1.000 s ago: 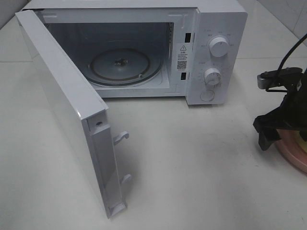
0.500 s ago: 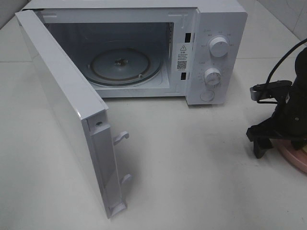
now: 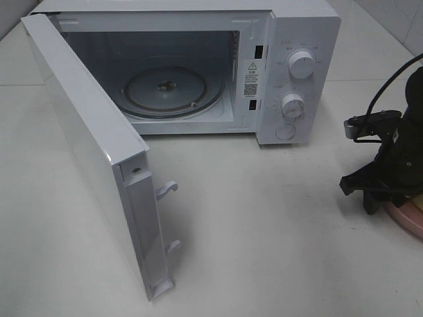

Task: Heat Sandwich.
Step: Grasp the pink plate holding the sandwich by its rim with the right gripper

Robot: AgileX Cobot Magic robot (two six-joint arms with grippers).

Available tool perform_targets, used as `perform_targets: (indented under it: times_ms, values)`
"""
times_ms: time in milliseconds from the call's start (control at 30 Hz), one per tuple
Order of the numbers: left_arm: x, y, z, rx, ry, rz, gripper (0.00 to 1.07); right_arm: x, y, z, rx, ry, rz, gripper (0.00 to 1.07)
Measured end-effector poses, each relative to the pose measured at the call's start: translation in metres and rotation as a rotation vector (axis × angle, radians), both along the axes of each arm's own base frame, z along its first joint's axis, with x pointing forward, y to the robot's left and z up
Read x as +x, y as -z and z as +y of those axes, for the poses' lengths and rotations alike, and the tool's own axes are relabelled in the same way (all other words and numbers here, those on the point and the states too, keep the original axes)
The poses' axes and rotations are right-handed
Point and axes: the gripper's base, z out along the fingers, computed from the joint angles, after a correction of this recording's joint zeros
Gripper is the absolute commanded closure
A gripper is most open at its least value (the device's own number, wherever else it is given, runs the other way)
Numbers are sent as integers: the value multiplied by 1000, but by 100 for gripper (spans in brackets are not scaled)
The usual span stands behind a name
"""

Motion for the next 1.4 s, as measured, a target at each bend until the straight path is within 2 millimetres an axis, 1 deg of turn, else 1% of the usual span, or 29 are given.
perform_targets:
  times_ms: [33,100,133,933,1267,1400]
  values:
    - [0,0,0,0,0,0,3,0,0,0,0,0,0,85]
    - [0,0,0,0,0,0,3,0,0,-1,-16,-17,4,103]
    - [0,0,0,0,0,0,3,0,-1,-3,-22,-19,5,107]
    - [0,0,0,0,0,0,3,1,-2,-4,-38,-19,11,107]
    - [0,0,0,0,0,0,3,-2,-3,-10,-104,-21,44,107]
    - [0,0,0,0,0,0,3,-3,-8,-12,-124,-12,35,107]
